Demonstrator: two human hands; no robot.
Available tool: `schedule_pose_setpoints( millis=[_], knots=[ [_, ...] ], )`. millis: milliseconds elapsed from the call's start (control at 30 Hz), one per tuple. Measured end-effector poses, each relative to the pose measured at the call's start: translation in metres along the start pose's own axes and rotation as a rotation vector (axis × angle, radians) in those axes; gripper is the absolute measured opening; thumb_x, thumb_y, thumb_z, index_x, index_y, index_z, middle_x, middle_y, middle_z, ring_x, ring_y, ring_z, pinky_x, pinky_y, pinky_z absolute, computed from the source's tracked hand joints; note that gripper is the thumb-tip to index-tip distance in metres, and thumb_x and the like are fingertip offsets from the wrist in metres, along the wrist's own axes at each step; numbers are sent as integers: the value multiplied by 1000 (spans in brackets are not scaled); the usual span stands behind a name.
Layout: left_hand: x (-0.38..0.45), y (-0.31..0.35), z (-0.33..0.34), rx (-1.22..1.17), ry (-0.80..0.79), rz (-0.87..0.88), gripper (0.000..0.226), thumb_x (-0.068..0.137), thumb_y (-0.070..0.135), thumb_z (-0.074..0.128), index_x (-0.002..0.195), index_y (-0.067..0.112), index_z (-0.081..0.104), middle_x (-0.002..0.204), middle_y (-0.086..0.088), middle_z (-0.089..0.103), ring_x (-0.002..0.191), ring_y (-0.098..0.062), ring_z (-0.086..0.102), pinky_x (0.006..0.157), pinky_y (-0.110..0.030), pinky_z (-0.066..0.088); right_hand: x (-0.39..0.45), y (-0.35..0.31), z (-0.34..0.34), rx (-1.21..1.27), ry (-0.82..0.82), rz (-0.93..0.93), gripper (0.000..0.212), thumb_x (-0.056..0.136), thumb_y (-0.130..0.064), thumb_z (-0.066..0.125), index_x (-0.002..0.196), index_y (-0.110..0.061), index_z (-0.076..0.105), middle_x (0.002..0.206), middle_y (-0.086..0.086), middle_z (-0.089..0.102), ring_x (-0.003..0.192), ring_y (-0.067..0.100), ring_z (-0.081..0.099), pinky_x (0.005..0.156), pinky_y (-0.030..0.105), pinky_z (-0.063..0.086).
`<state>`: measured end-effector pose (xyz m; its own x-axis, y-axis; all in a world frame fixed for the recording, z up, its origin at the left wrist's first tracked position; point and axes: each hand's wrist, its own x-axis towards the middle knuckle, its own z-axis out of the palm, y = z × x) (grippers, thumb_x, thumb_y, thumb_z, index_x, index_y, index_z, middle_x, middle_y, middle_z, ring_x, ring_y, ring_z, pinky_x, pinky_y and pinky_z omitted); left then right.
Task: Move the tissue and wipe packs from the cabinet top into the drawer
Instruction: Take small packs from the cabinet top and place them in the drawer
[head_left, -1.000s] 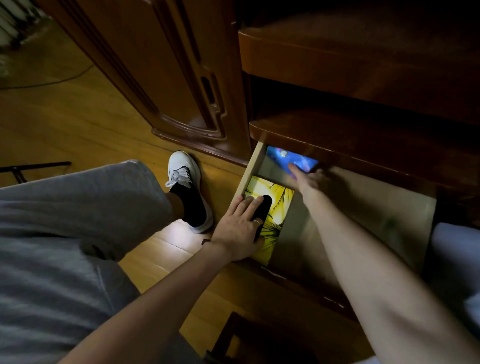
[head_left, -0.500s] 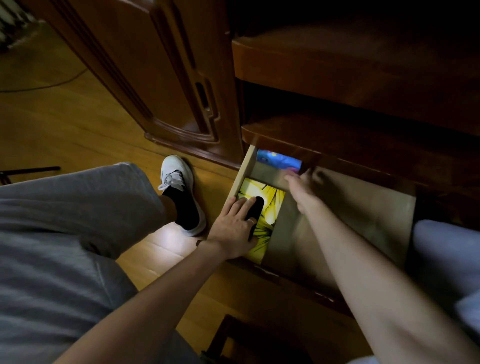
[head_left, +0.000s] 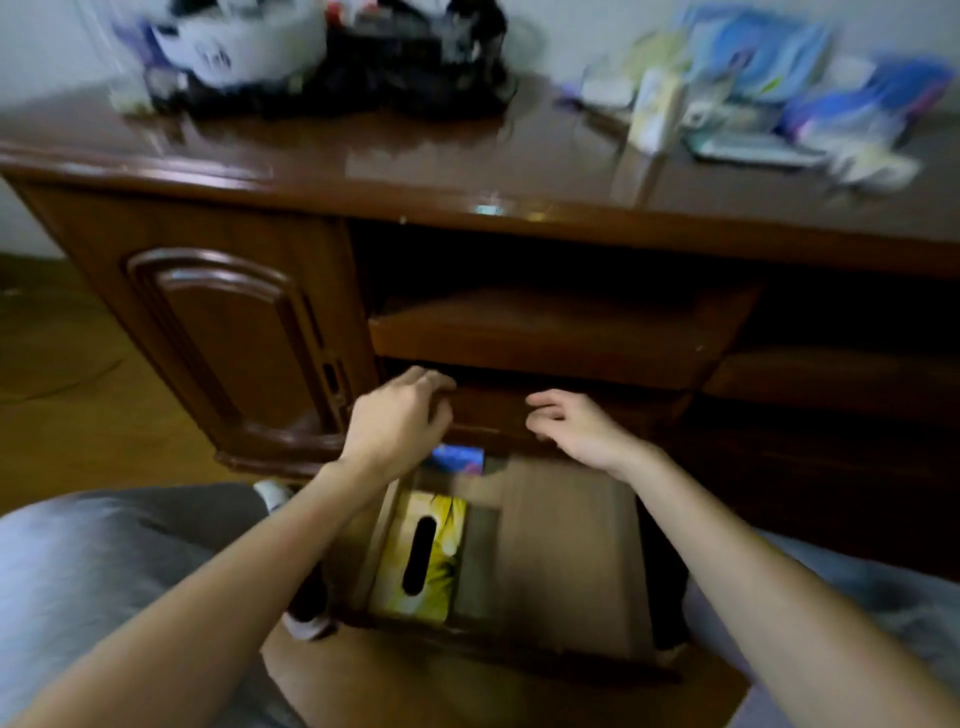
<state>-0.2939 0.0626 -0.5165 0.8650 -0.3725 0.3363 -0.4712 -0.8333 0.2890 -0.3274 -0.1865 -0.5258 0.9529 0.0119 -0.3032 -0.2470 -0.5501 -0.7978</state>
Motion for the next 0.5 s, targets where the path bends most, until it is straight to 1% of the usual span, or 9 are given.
schedule_pose_setpoints(
  millis=[67, 100, 133, 200, 267, 333, 400, 467, 500],
  knots=[
    [32, 22, -48, -40, 243, 94, 23, 91, 33, 56, 111, 31, 66, 107, 11, 67, 90, -11, 67, 63, -27, 53, -25, -39, -38, -65, 72, -122, 46, 95, -38, 62, 139, -32, 51, 125, -13, 62, 108, 7, 62, 89, 28, 50],
    [47, 34, -70, -60, 342, 135, 21, 91, 33, 56, 109, 31, 67, 103, 12, 67, 86, -8, 65, 61, -25, 52, -37, -59, -56, -88, 114, -186, 46, 94, -40, 62, 138, -34, 52, 123, -17, 63, 103, 4, 64, 84, 27, 52],
    [62, 45, -91, -77, 420, 166, 20, 92, 33, 54, 107, 30, 67, 100, 13, 67, 83, -5, 63, 59, -23, 51, -49, -79, -72, -111, 158, -247, 44, 92, -43, 61, 135, -37, 54, 119, -21, 65, 97, 2, 66, 78, 26, 53],
    [93, 66, -125, -107, 505, 200, 22, 92, 36, 50, 106, 30, 67, 95, 14, 65, 79, 0, 58, 56, -22, 47, -67, -113, -103, -175, 275, -346, 36, 89, -50, 58, 125, -45, 60, 107, -27, 68, 87, -2, 68, 71, 25, 54],
    [122, 84, -146, -136, 505, 219, 25, 91, 38, 49, 108, 31, 66, 96, 15, 63, 78, 0, 56, 58, -23, 45, -73, -138, -133, -278, 448, -414, 30, 86, -56, 54, 114, -51, 61, 98, -34, 66, 84, -4, 67, 70, 26, 55],
    [149, 101, -154, -142, 447, 249, 27, 91, 39, 51, 113, 30, 64, 102, 13, 64, 85, -4, 60, 64, -27, 50, -69, -152, -163, -364, 588, -402, 27, 84, -53, 56, 111, -52, 60, 98, -33, 66, 90, -5, 64, 75, 28, 54],
    [177, 117, -151, -122, 350, 270, 33, 92, 41, 54, 121, 28, 60, 110, 8, 62, 94, -12, 63, 70, -32, 54, -57, -154, -190, -393, 644, -316, 33, 86, -47, 61, 119, -46, 58, 114, -23, 65, 107, 5, 62, 84, 33, 52],
    [206, 131, -139, -91, 241, 267, 44, 90, 45, 56, 131, 27, 52, 120, 3, 57, 102, -20, 62, 72, -35, 52, -42, -145, -216, -539, 665, -175, 48, 88, -44, 63, 134, -35, 53, 138, -7, 57, 127, 17, 53, 98, 39, 48],
    [220, 137, -130, -86, 184, 259, 51, 89, 48, 57, 135, 27, 47, 124, 1, 54, 105, -23, 61, 74, -36, 50, -35, -139, -228, -610, 652, -103, 54, 89, -44, 63, 140, -32, 50, 144, -3, 52, 132, 20, 48, 103, 40, 45]
  ],
)
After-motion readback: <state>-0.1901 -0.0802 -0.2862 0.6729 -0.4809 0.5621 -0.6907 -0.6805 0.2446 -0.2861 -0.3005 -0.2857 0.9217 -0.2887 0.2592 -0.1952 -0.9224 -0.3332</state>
